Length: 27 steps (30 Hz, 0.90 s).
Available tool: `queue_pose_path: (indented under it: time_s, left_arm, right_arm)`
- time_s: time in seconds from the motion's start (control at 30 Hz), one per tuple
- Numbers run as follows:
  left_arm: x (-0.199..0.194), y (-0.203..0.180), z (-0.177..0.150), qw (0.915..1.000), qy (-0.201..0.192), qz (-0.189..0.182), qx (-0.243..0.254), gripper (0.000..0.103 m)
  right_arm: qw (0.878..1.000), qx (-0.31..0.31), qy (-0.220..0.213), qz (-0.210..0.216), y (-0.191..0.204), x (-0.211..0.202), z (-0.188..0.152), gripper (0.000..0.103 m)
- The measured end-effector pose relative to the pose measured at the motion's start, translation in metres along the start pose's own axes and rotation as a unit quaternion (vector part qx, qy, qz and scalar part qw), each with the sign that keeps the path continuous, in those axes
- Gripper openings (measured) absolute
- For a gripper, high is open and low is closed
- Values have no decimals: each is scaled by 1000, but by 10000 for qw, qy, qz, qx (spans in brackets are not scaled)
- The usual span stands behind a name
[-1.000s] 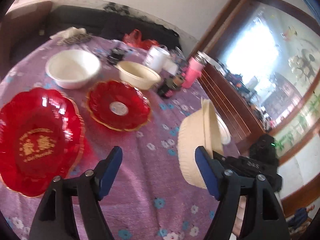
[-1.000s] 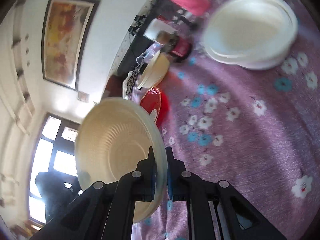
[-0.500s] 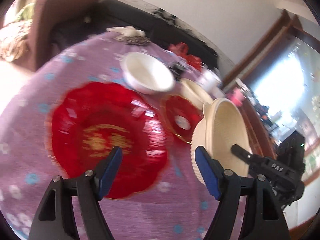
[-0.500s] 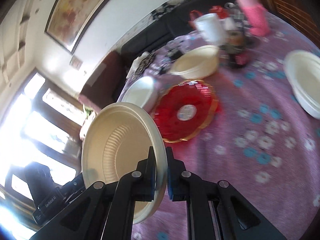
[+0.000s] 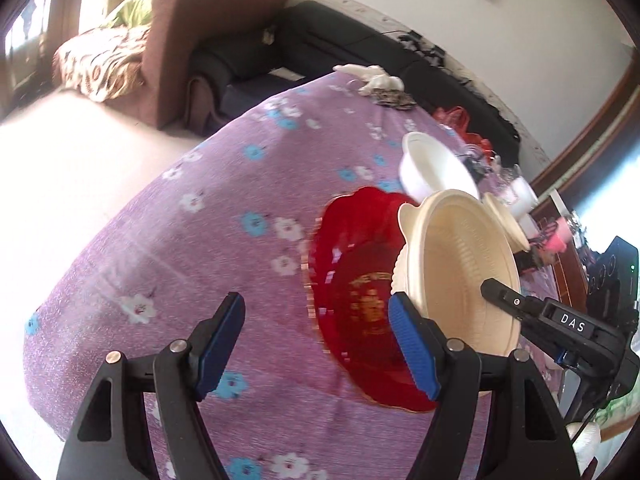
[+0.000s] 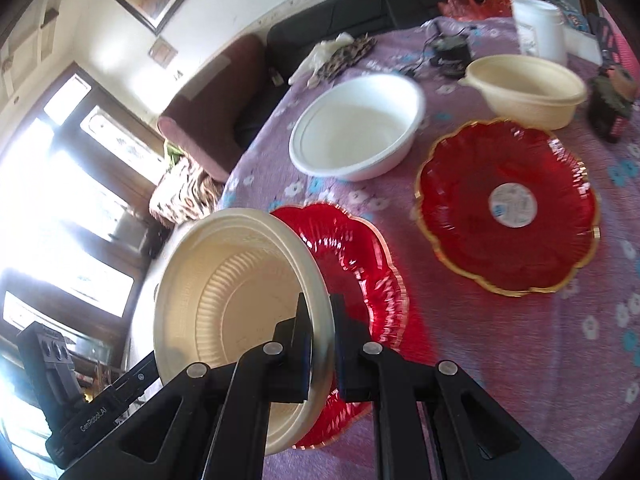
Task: Organize plates and bowls
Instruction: 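Lower the cream bowl onto the red wedding plate and open the right gripper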
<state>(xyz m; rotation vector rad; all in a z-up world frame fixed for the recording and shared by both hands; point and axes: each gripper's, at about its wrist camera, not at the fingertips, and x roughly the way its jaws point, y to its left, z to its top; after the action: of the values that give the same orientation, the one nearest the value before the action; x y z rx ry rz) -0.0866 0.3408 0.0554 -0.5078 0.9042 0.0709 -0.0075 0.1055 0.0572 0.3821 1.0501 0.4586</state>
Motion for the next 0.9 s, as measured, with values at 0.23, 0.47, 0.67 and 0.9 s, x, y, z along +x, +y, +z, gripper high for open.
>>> queue_pose_path:
  time_s: [0.23, 0.47, 0.67, 0.9]
  left_arm:
    - [12, 12, -4, 9998, 151, 122, -67, 73]
    - [20, 11, -7, 9994, 292, 141, -113, 73]
    - [23, 17, -8, 9988, 403, 67, -255, 73]
    - [19, 23, -6, 9985, 375, 59, -389, 74]
  right_arm:
    - [9998, -1, 166, -89, -2, 20, -2, 11]
    - [9997, -81, 130, -177, -4, 24, -3, 13]
    - [10000, 37, 10, 38, -4, 13, -1, 15]
    - [9991, 216, 47, 357, -5, 11, 4, 28]
